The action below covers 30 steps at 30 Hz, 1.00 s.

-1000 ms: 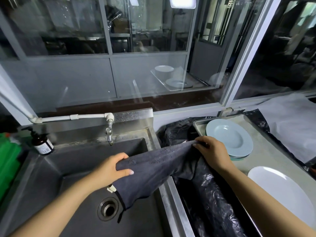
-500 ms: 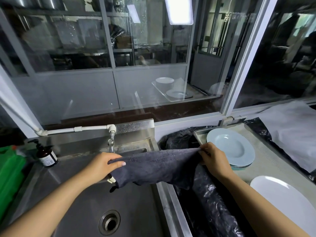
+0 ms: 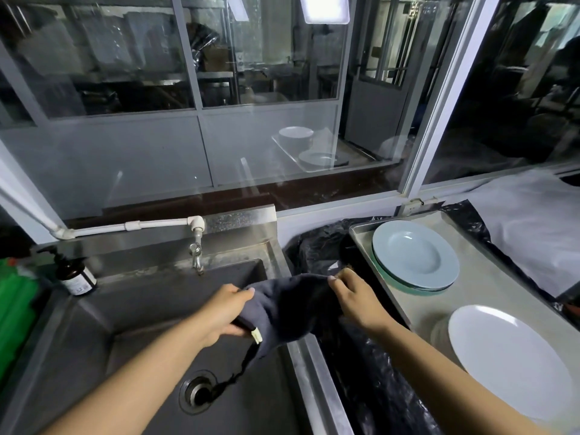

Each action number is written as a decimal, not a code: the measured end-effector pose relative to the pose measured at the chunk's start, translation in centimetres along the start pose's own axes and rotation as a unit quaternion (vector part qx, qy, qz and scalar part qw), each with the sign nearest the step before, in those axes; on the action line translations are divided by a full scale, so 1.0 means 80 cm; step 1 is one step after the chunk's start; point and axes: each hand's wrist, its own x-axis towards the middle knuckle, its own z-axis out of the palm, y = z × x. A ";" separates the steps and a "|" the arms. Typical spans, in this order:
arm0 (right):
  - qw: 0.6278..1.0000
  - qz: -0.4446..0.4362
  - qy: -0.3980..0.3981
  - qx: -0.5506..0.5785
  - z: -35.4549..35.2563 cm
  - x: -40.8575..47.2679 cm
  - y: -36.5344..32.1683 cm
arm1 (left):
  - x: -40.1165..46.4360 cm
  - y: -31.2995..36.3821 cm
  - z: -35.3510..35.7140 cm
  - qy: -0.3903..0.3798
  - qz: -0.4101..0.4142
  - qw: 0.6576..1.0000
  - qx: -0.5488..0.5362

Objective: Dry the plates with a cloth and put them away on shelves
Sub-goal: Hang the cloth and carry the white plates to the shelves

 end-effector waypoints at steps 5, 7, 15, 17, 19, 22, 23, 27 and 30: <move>0.990 -0.045 -0.130 -0.022 0.028 -0.041 -0.010 | -0.019 0.000 0.059 -0.083 -0.079 0.983 -0.144; 0.979 -0.112 -0.149 -0.078 0.033 -0.050 -0.005 | -0.023 -0.003 0.075 -0.100 -0.100 0.970 -0.199; 0.985 -0.117 -0.110 -0.061 0.021 -0.065 0.025 | -0.044 -0.007 0.087 -0.256 -0.096 0.931 -0.244; 0.990 -0.110 -0.085 -0.017 0.012 -0.061 0.032 | -0.041 -0.015 0.080 -0.267 -0.066 0.939 -0.204; 0.990 -0.097 -0.088 0.044 0.002 -0.058 0.037 | -0.030 -0.027 0.073 -0.202 -0.012 0.970 -0.133; 0.979 -0.069 -0.125 0.144 -0.011 -0.056 0.038 | -0.012 -0.042 0.057 -0.104 0.063 0.992 -0.021; 0.974 -0.060 -0.141 0.167 -0.014 -0.056 0.038 | -0.008 -0.046 0.052 -0.117 0.074 0.990 0.002; 0.961 -0.033 -0.194 0.192 -0.019 -0.059 0.041 | 0.008 -0.057 0.048 -0.249 0.054 0.967 0.002; 0.978 -0.029 -0.168 0.121 -0.025 -0.052 0.054 | 0.011 -0.056 0.056 -0.221 0.126 0.963 0.093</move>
